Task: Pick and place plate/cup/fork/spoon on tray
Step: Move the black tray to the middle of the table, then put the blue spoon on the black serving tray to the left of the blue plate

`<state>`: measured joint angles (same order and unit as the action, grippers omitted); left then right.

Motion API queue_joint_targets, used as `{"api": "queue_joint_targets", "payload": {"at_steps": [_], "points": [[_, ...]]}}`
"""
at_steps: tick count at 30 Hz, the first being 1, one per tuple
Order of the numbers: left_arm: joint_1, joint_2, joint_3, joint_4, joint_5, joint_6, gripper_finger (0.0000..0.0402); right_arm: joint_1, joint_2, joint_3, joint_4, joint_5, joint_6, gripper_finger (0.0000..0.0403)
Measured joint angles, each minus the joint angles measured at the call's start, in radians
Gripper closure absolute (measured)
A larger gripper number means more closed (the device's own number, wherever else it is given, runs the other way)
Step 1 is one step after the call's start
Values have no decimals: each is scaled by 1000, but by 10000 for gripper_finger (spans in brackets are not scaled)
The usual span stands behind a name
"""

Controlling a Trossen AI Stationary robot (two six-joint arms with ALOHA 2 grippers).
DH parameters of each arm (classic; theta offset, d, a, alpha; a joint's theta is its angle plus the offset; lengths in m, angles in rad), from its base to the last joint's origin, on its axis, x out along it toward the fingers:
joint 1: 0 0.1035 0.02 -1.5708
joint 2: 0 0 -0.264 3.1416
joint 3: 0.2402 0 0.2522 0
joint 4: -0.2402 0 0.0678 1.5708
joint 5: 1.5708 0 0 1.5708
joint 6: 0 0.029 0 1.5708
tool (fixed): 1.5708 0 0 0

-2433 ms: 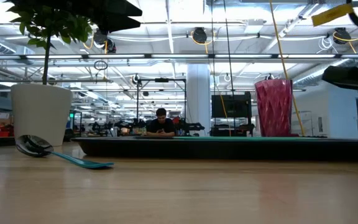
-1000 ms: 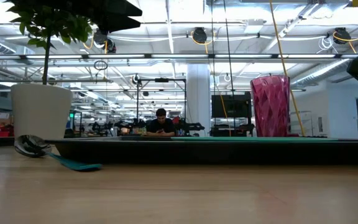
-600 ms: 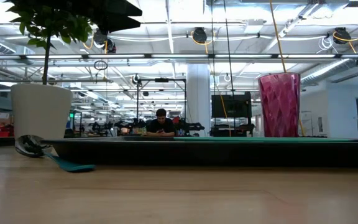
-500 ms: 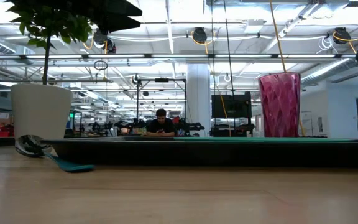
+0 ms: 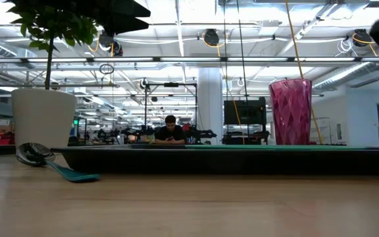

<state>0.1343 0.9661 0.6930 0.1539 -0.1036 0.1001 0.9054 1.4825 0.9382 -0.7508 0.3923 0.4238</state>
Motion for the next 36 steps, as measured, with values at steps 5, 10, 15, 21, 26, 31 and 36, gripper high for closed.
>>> {"api": "queue_joint_targets", "payload": {"at_steps": [5, 10, 15, 21, 26, 31, 36], "points": [[0, 0, 0, 0, 0, 0, 124, 3, -49, 0, -4, -5, 52, 325], [0, 0, 0, 0, 0, 0, 124, -1, -85, 1, -247, -3, 297, 325], [0, 0, 0, 0, 0, 0, 124, -42, -121, -13, -480, -35, 664, 325], [0, 0, 0, 0, 0, 0, 124, -82, -156, -72, -411, -49, 761, 325], [0, 0, 0, 0, 0, 0, 124, -176, -156, -73, -218, 26, 665, 325], [0, 0, 0, 0, 0, 0, 124, -311, -126, -73, -46, -31, 495, 326], [0, 0, 0, 0, 0, 0, 124, -389, -86, -47, 81, -35, 334, 326]]}}
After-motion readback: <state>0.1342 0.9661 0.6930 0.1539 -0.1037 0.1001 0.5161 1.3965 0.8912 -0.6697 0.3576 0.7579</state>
